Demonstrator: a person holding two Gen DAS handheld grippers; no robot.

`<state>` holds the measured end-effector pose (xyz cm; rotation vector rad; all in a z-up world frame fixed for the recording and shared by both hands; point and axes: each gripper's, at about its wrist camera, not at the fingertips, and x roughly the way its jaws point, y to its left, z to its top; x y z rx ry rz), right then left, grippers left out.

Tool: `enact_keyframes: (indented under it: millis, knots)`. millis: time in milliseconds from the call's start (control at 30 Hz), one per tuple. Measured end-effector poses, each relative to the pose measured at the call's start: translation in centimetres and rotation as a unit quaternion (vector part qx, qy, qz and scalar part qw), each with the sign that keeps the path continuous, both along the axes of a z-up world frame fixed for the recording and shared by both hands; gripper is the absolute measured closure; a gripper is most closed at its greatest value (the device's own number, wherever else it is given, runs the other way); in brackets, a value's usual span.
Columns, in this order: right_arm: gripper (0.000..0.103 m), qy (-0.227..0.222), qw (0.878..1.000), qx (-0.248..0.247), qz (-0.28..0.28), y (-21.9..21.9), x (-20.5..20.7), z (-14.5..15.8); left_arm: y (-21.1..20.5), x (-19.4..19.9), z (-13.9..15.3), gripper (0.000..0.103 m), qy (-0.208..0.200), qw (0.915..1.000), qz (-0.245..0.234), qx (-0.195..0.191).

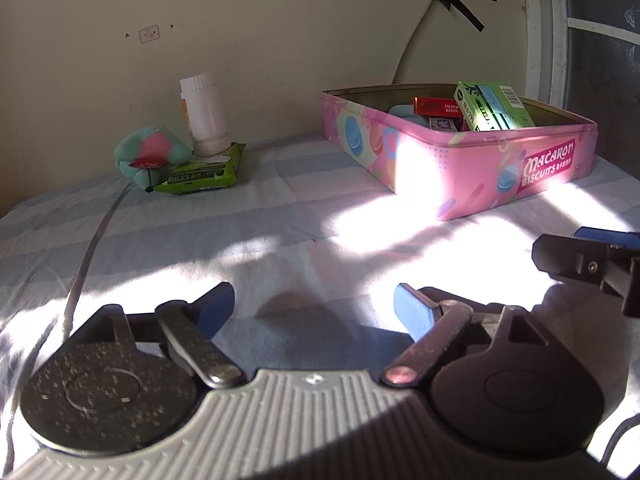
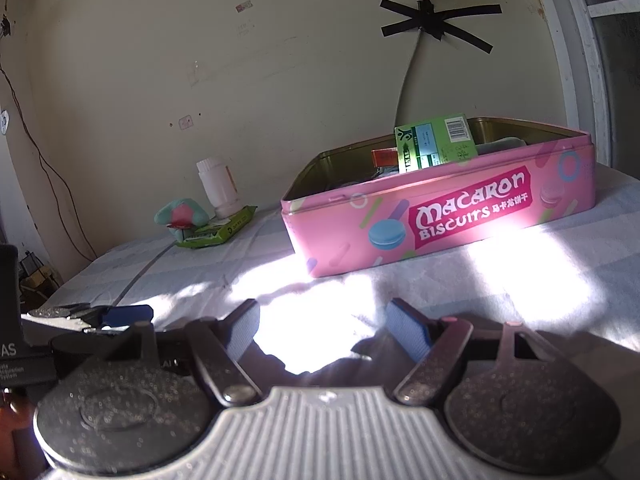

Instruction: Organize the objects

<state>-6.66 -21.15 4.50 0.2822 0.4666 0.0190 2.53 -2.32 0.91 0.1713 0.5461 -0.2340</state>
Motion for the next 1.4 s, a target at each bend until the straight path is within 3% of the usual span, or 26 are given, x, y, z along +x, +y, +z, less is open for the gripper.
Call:
enact_keyframes:
  millis: [133,233,400,500,567,600,667,733,800,1033,1067,1100,1133,1267,1400]
  knots:
    - [0.031,-0.005,0.999,-0.023,0.027,1.3,0.3,0.8,1.6,1.3,0.2,0.015,0.03,0.9992,-0.001,-0.026]
    - [0.031,-0.012,0.997,-0.043,0.06,2.6,1.1,1.8,4.2,2.8,1.0,0.015,0.024,0.999,0.028,-0.024]
    - [0.031,-0.004,0.992,-0.055,0.116,5.7,4.5,3.0,10.4,6.7,2.6,0.014,-0.006,0.9935,0.113,-0.015]
    - [0.031,-0.008,0.987,-0.066,0.149,8.1,7.6,4.2,14.3,9.2,2.1,0.014,-0.007,0.9827,0.182,-0.032]
    - [0.032,-0.024,0.983,-0.082,0.162,9.8,10.1,5.5,15.9,10.1,0.8,0.014,0.02,0.9761,0.21,-0.054]
    - [0.031,-0.032,0.982,-0.091,0.164,10.4,11.4,6.2,16.5,10.9,0.5,0.016,0.062,0.9721,0.215,-0.071]
    - [0.028,-0.054,0.979,-0.112,0.163,12.3,15.1,7.9,17.0,10.1,1.2,0.014,0.035,0.9734,0.202,-0.102]
    - [0.014,-0.074,0.976,-0.136,0.153,14.1,18.8,8.8,16.7,10.3,0.9,0.013,0.049,0.9753,0.19,-0.102]
    - [0.009,-0.086,0.974,-0.162,0.137,16.0,23.0,9.0,16.5,10.6,0.7,0.012,0.055,0.9764,0.186,-0.095]
    - [0.008,-0.009,0.984,-0.15,0.096,18.9,35.5,6.0,17.8,11.3,0.7,0.007,0.065,0.9709,0.188,-0.133]
    - [0.009,0.0,0.986,-0.139,0.096,18.8,36.8,5.7,17.9,11.4,0.7,0.007,0.066,0.9704,0.189,-0.136]
    - [0.021,0.01,0.986,-0.13,0.101,18.8,37.9,5.5,17.9,11.5,0.7,0.007,0.066,0.9703,0.189,-0.137]
    - [0.052,0.026,0.986,-0.122,0.113,18.9,38.7,5.2,17.9,11.6,0.7,0.007,0.066,0.9704,0.189,-0.135]
    - [0.052,0.026,0.989,-0.089,0.117,17.6,37.0,5.3,17.8,11.8,0.7,0.006,0.066,0.9707,0.188,-0.134]
    - [0.052,0.013,0.99,-0.026,0.141,14.6,30.1,5.8,18.3,11.7,0.8,0.006,0.067,0.9685,0.188,-0.149]
